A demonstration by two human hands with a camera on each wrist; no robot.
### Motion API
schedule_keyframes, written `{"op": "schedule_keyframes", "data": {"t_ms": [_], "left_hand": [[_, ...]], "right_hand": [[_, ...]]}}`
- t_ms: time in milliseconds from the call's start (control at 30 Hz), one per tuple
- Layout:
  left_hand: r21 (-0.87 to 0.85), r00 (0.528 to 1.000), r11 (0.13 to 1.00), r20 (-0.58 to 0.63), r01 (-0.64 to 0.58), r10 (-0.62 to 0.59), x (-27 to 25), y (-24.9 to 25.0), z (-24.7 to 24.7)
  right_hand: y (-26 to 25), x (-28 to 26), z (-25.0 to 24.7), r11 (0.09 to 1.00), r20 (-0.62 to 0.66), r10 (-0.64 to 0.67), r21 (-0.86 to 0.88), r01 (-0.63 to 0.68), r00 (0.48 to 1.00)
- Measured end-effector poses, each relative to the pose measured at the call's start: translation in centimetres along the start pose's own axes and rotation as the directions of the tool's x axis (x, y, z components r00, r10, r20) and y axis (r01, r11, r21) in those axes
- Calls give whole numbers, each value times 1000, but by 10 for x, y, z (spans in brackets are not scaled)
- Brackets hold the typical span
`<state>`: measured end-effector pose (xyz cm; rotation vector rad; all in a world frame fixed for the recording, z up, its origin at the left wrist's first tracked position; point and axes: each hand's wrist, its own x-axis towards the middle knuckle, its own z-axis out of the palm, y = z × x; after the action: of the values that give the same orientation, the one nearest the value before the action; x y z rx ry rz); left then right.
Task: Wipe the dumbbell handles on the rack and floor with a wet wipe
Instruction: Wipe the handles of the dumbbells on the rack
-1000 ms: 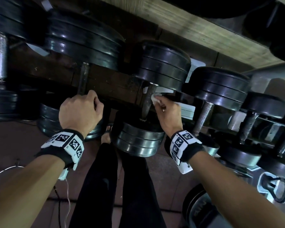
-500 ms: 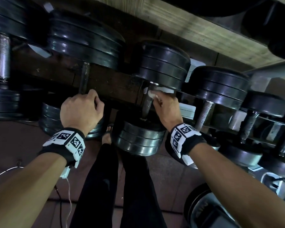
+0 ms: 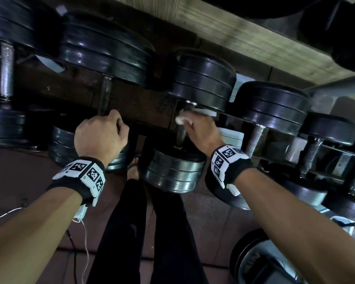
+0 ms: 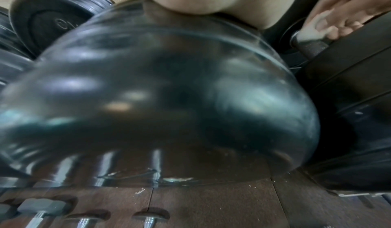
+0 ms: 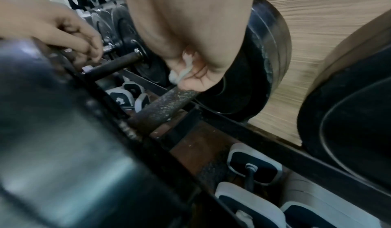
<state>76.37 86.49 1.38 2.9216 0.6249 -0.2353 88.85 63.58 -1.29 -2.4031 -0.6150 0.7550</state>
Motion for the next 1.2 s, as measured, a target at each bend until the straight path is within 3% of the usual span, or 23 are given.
{"op": "schedule_keyframes", "data": {"t_ms": [67, 133, 267, 333, 367, 433, 467, 533, 600, 700, 767, 833, 900, 933, 1000, 1067, 1200], "left_hand": [[-3, 1000, 1000, -8, 5, -5, 0, -1, 1], [-12, 1000, 1000, -5, 11, -11, -1, 0, 0], [-103, 1000, 995, 27, -13, 16, -2, 5, -5], [-269, 989, 962, 119, -49, 84, -7, 24, -9], [-416, 966, 909, 218, -35, 137, -11, 37, -10], [-692, 874, 717, 394, 80, 283, -21, 66, -9], [-767, 852, 631, 404, 117, 333, -25, 77, -6], [-819, 855, 547, 400, 172, 331, -24, 87, -3], [-803, 834, 567, 433, 184, 342, -17, 90, -5], [-796, 748, 575, 497, 190, 440, -9, 100, -11], [-797, 731, 560, 519, 226, 443, -4, 107, -14], [-773, 784, 607, 488, 184, 383, 4, 110, -9], [-729, 887, 669, 396, 145, 239, 16, 106, 3], [-713, 929, 687, 336, 142, 157, 23, 103, 8], [-682, 969, 719, 242, 133, 51, 41, 100, 16], [-637, 980, 767, 192, 81, 56, 55, 105, 22], [-463, 975, 883, 157, -69, 159, 48, 127, 27]], "right_hand": [[0, -14, 13, 1000, 239, 20, -25, -14, 971], [-3, -20, 18, 997, 340, 75, -7, -77, 938], [-11, -30, 8, 974, 269, 99, 172, -149, 958], [-18, -43, -2, 920, 228, 97, 352, -175, 969], [-22, -49, -7, 875, 221, 103, 443, -194, 970], [-26, -60, -14, 751, 227, 130, 613, -245, 965], [-25, -64, -17, 688, 228, 153, 674, -269, 962], [-20, -73, -21, 589, 222, 205, 750, -301, 953], [-14, -82, -23, 534, 218, 228, 787, -309, 949], [-9, -89, -23, 467, 203, 231, 835, -292, 952], [-4, -93, -23, 452, 201, 237, 843, -291, 951], [5, -97, -23, 530, 196, 260, 790, -310, 945], [21, -105, -26, 700, 132, 320, 634, -328, 938], [31, -110, -29, 787, 50, 352, 524, -325, 935], [50, -121, -36, 909, -146, 384, 235, -345, 912], [68, -131, -43, 912, -264, 397, 5, -411, 879], [85, -140, -50, 818, -274, 557, 15, -576, 784]]}}
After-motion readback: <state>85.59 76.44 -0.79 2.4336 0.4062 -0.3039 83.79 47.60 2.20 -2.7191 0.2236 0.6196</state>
